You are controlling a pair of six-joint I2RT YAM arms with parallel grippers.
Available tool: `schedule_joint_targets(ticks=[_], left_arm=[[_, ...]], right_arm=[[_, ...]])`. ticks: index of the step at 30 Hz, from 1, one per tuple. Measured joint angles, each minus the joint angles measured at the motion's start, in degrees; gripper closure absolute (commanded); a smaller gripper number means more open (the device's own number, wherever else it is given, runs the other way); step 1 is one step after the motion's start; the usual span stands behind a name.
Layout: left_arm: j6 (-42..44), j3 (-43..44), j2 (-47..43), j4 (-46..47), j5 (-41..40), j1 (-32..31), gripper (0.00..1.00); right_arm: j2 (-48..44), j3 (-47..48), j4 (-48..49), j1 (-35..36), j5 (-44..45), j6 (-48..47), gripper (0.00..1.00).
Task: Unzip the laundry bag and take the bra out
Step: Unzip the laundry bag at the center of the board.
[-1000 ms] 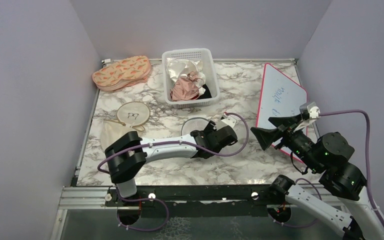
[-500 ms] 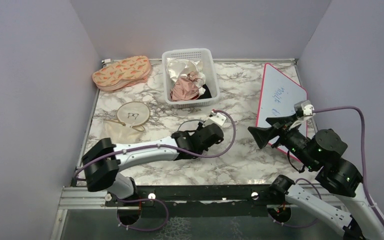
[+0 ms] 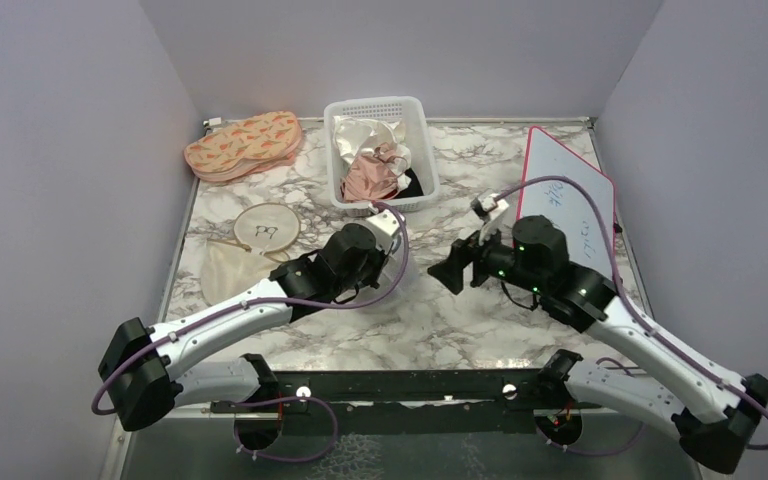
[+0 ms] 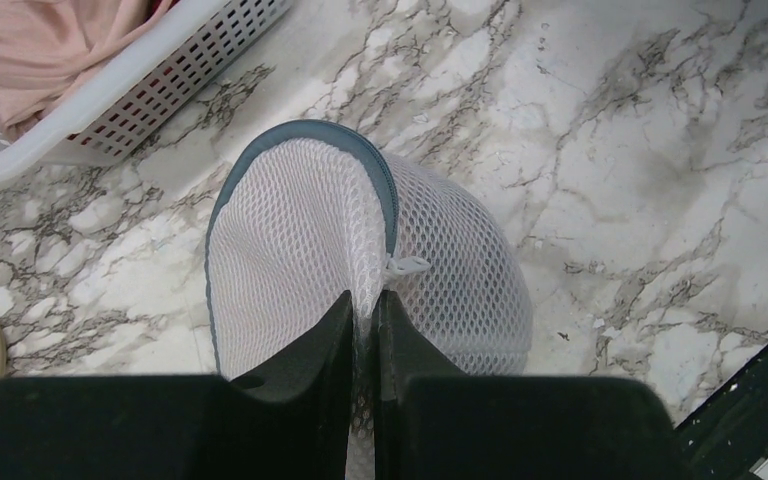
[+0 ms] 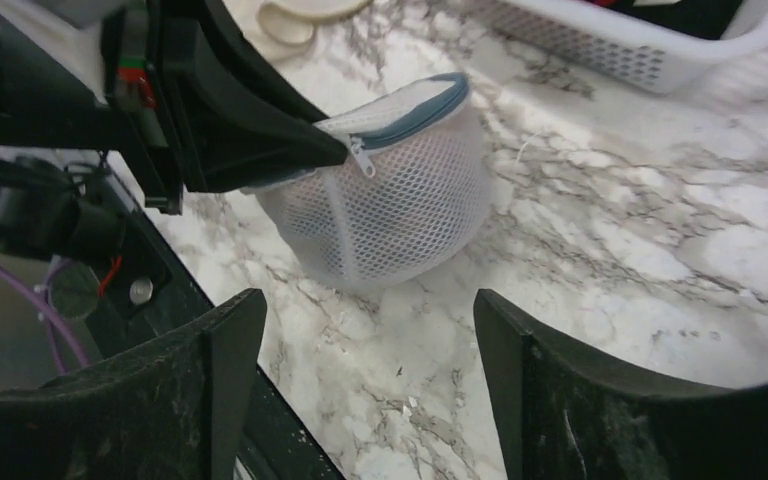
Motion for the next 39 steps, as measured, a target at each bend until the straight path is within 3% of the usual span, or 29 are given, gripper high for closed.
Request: schedule_joint_targets(ticks=[5, 13, 23, 31, 39], left_arm=[[0.3, -0.7, 0.2, 0.8, 4.8, 1.3, 1.0], [0.3, -0.5, 3.0, 0.5, 9.6, 1.3, 1.0], [-0.3, -0.5, 3.0, 0.5, 11.5, 1.4, 1.0], [-0.5, -0.5, 3.0, 0.5, 11.8, 1.9, 1.0], [-0.5, -0.5, 3.0, 0.5, 12.1, 2.0, 1.0]], right_arm=[[10.9, -2.6, 6.6, 0.0, -8.7, -0.2, 0.49], [20.8, -4.0, 15.7, 0.0, -13.7, 0.5, 0.6], [24.6, -7.0, 22.5, 0.5, -14.1, 0.9, 0.65], [25.3, -7.2, 26.2, 0.6, -13.9, 1.2, 0.75], [26.5, -8.7, 28.8, 0.7, -14.0, 2.3, 0.76]])
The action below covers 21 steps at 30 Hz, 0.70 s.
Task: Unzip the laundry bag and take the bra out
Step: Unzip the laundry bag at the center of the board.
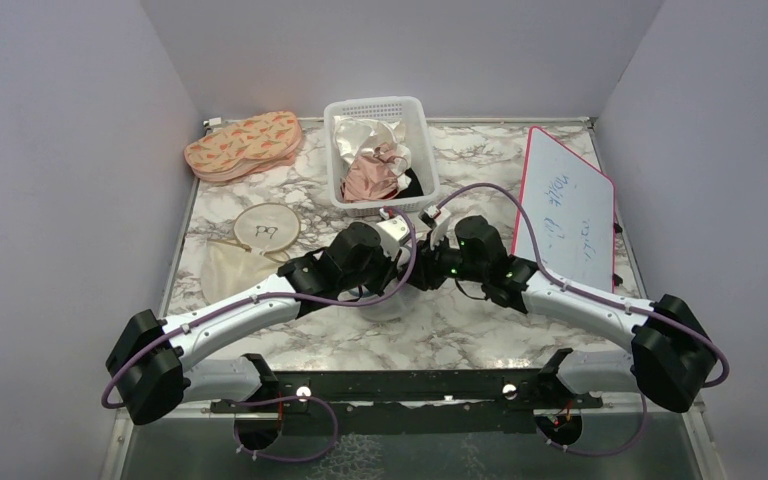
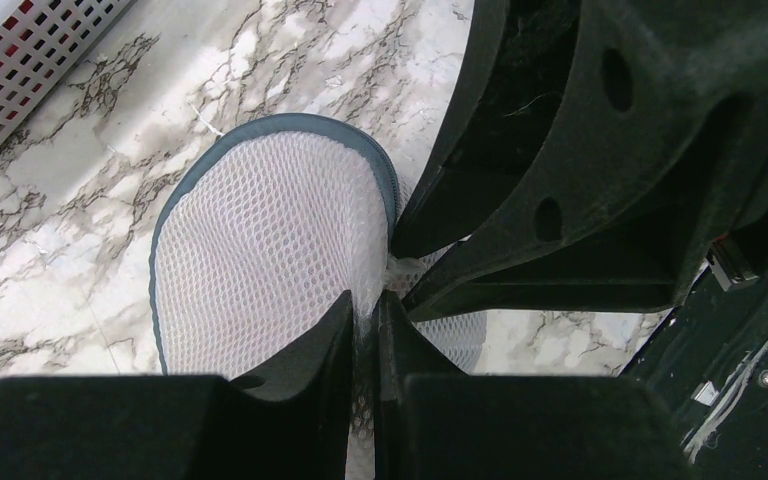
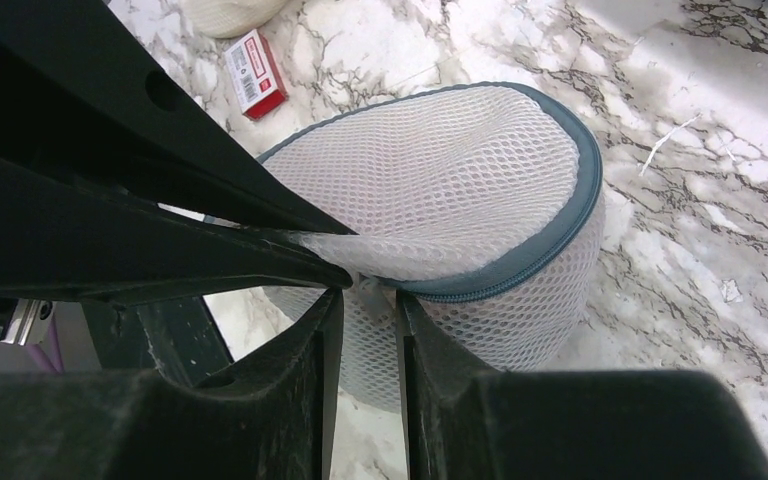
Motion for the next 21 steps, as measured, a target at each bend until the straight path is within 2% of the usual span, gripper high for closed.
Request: schedule_joint_targets(ticks=[6, 15, 21], left_arm=[[0.0, 0.0, 0.0, 0.0, 0.3, 0.1, 1.0], [0.0, 0.0, 0.1, 0.1, 0.4, 0.2, 1.0], [0.1, 0.0, 0.2, 0.1, 0.5, 0.2, 1.0]], right_arm=[[0.1, -0.6, 0.8, 0.0, 0.2, 0.2, 0.77], [0.1, -0.6, 0.8, 0.0, 2.2, 0.2, 0.93], [0.0, -0.6, 0.4, 0.2, 4.1, 0.6, 0.99]])
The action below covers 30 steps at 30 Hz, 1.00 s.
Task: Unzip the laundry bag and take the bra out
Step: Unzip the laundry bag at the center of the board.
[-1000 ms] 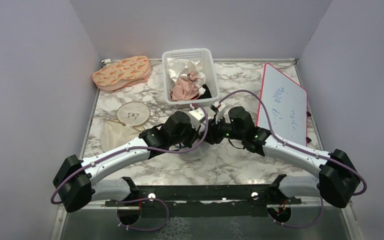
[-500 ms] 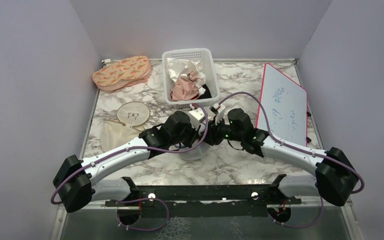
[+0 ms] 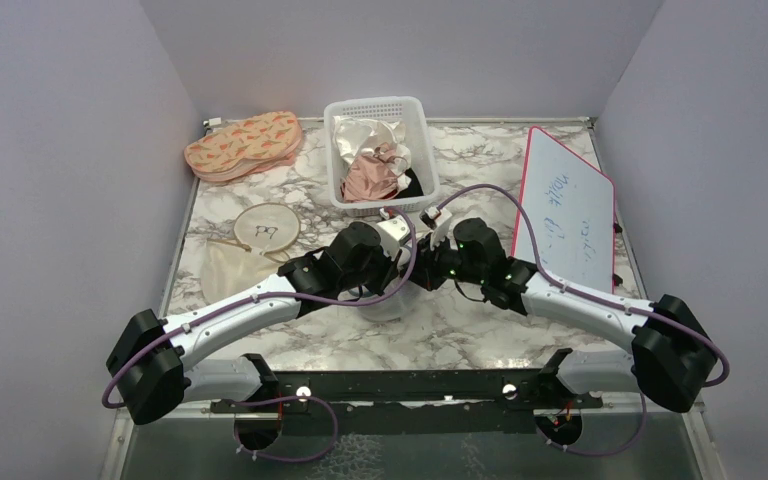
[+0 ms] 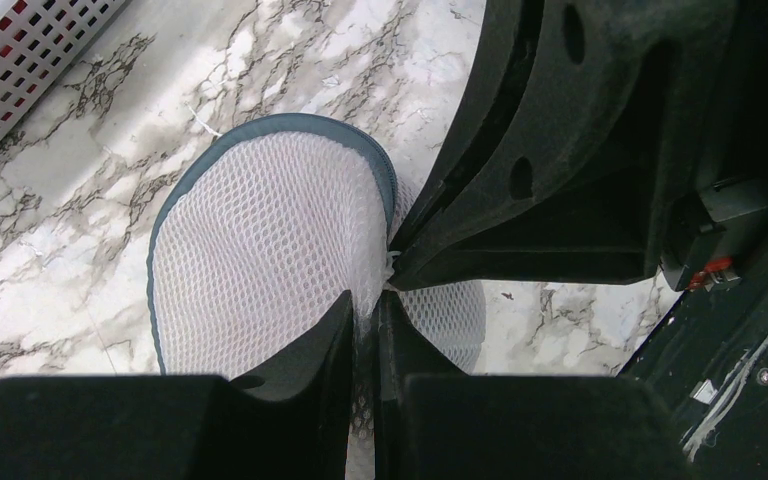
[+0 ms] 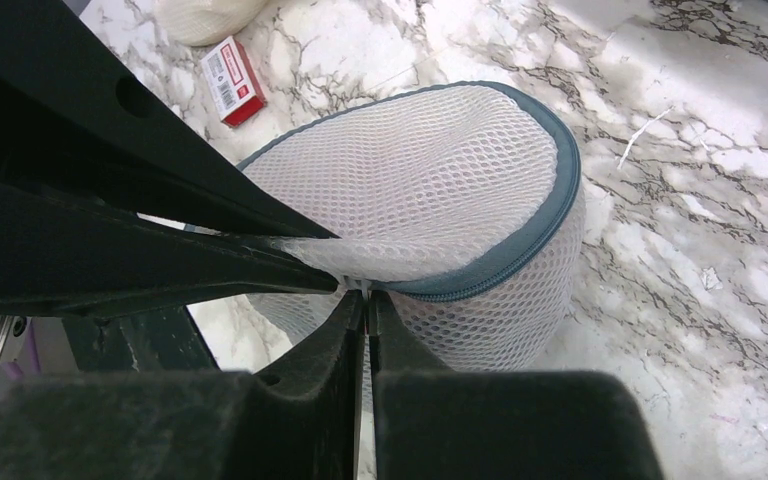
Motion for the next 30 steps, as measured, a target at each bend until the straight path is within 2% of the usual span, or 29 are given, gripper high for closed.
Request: schedule_joint_targets(ticks=[17, 25, 30], left_arm=[[2.8, -1.2, -1.2, 2.5, 1.8, 0.0, 1.0], [4.3, -2.8, -2.8, 4.1, 4.8, 0.0, 1.0], [4.7, -2.8, -2.9, 4.1, 4.8, 0.0, 1.0]], right_arm=[[-5.1, 0.0, -4.4, 0.0, 11.0, 0.1, 0.99], [-2.8, 0.9, -5.7, -4.7, 9.0, 0.8, 0.99], [-1.7, 1.9, -5.7, -5.2, 7.8, 0.9, 0.99]])
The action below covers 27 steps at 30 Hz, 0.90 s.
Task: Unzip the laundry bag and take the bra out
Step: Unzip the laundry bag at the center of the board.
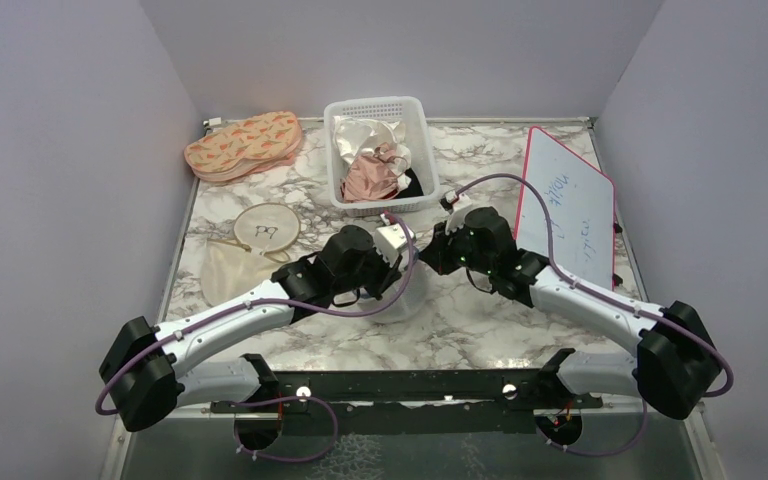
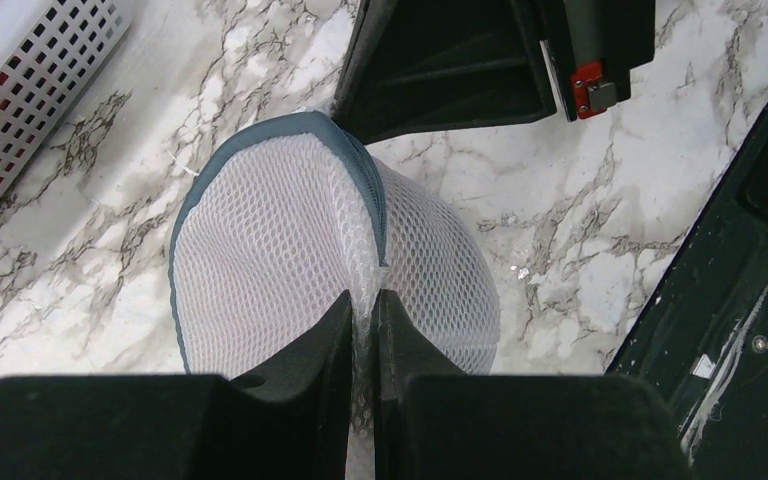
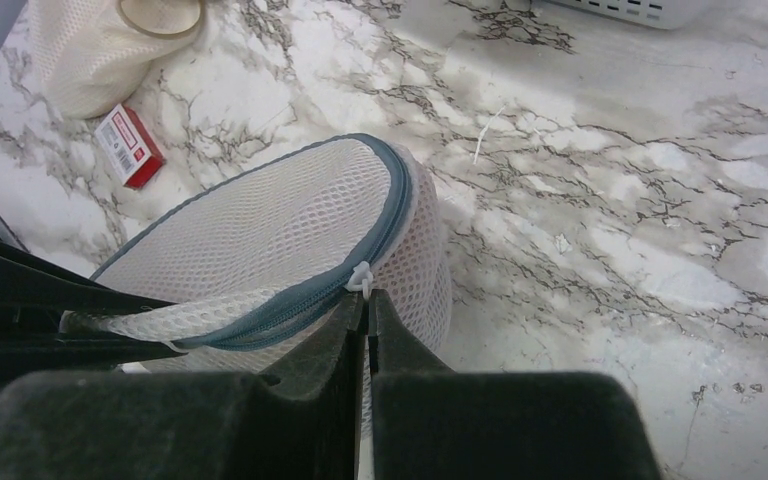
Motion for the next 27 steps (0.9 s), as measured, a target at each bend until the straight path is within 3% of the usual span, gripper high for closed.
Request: schedule_joint_targets(ticks=[4, 10, 14, 19, 24, 27], left_arm=[[1.3, 0.3, 0.0, -0.1, -0.9, 0.0, 1.0], [8.2, 13.0, 6.3, -4.3, -2.8, 0.0, 1.0], [13.1, 13.7, 6.7, -4.3, -3.8, 0.0, 1.0], [13.7, 6.4, 3.8, -5.1, -3.3, -0.1, 0.72], [8.0, 3.5, 1.2, -8.8, -1.9, -0.1, 0.4], [1.6, 3.3, -1.0, -10.1, -1.2, -0.1, 0.3]], right_arm=[[-0.1, 0.0, 0.1, -0.1, -0.2, -0.3, 0.99], [-1.0, 0.0, 1.0, -0.4, -0.1, -0.7, 0.99], [-2.4, 0.0, 2.1, -0.8, -0.7, -0.7, 0.99], [-2.3, -1.1, 2.6, -0.8, -3.7, -0.9, 0.99], [-2.3, -2.4, 3.1, -0.8, -8.6, -2.0, 0.99], [-2.3, -2.4, 3.5, -0.8, -12.0, -2.6, 0.99]])
